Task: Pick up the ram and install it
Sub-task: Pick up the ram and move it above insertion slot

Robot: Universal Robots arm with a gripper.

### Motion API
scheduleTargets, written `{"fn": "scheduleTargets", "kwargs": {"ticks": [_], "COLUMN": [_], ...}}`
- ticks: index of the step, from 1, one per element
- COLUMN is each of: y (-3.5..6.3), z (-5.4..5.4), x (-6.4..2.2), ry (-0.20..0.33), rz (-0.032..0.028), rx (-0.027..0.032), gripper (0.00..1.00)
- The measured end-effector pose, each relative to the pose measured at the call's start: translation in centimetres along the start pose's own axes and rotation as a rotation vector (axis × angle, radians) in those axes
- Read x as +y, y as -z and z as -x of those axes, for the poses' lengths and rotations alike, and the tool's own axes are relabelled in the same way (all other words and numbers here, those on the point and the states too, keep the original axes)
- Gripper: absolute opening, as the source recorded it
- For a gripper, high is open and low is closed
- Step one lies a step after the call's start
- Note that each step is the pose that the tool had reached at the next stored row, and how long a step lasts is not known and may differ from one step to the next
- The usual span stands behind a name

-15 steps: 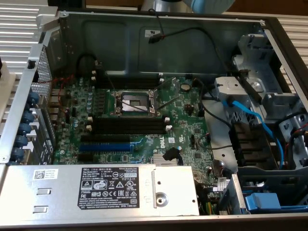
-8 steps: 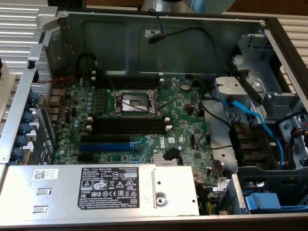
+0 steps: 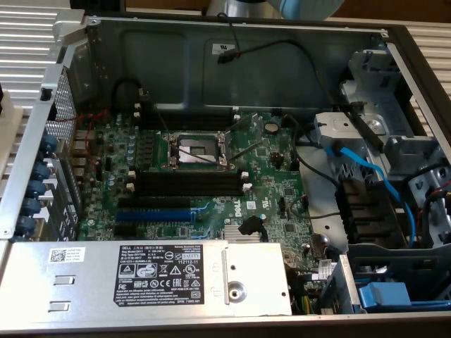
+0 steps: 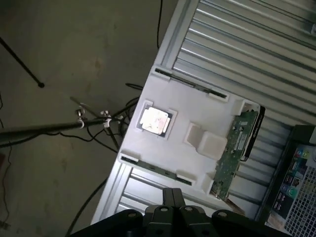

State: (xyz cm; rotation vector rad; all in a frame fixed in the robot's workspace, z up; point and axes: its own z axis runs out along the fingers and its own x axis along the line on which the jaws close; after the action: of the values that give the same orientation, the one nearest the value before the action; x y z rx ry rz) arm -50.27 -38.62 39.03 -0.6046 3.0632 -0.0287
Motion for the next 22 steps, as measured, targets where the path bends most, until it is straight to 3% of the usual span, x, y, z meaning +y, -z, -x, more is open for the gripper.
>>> {"fn": "scheduleTargets", "kwargs": {"ticks": [22], "y": [-0.08], "z": [0.0], "x": [0.0], "ry": [0.4], "rz": [0.0096], "rx": [-0.0101], "gripper": [0.1]}}
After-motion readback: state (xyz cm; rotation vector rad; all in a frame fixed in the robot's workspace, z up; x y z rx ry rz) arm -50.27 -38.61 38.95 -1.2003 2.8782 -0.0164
